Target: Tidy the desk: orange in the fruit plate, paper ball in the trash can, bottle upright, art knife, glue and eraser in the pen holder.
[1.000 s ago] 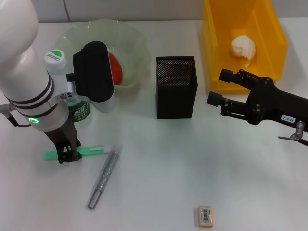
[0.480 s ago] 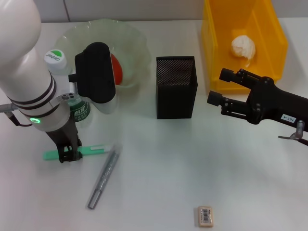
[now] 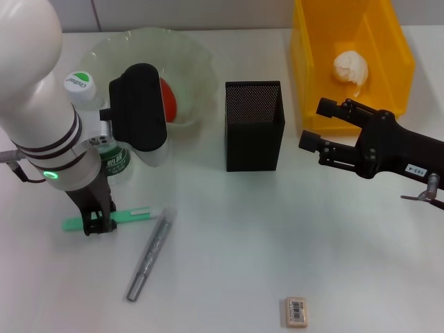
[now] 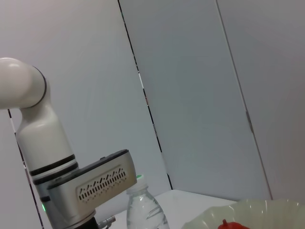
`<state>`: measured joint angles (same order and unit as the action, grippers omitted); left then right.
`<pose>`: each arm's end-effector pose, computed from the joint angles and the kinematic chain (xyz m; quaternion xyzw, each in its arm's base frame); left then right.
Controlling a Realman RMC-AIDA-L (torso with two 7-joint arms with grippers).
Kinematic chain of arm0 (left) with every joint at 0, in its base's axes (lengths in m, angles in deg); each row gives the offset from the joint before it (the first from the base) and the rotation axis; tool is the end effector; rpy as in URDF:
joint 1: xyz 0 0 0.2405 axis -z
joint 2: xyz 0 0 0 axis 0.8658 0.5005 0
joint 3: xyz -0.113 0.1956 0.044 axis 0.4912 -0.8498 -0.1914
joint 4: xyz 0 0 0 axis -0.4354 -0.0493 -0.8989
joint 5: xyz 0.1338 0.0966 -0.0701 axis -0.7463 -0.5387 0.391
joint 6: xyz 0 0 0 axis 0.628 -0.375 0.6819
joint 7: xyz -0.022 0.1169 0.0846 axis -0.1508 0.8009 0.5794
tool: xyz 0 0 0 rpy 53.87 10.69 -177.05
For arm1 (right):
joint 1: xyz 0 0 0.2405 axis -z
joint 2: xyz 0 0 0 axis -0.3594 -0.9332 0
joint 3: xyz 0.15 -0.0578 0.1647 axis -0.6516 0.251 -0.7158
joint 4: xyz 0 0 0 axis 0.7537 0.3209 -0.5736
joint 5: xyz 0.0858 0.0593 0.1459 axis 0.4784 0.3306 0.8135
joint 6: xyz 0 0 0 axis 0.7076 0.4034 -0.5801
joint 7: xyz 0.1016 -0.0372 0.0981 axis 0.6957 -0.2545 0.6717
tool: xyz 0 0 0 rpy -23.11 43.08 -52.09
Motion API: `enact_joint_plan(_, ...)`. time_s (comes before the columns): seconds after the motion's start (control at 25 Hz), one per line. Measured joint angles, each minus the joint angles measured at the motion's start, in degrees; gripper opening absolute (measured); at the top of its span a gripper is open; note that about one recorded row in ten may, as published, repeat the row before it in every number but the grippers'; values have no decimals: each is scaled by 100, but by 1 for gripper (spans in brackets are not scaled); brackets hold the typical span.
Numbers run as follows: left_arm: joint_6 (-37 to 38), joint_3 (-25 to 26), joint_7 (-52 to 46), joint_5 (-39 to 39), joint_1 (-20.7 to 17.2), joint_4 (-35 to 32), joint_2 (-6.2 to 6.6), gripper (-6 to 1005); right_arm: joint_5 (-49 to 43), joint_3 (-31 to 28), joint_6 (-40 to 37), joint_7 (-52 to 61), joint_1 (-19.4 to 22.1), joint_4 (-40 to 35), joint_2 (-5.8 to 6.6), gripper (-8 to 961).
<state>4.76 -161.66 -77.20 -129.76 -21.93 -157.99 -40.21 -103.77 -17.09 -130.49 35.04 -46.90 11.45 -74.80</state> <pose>-0.1965 0.2988 -0.0196 -0.9221 -0.0466 0.3777 0.0701 0.2260 0.2708 0.0059 -0.8838 0.2021 0.3846 0.1734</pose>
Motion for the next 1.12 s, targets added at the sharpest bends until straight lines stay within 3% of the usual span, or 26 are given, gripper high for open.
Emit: enact_joint_plan(1.12,-41,-90,-77,-23,3,18,0,189,9,0,-28,2,49,0,0,833)
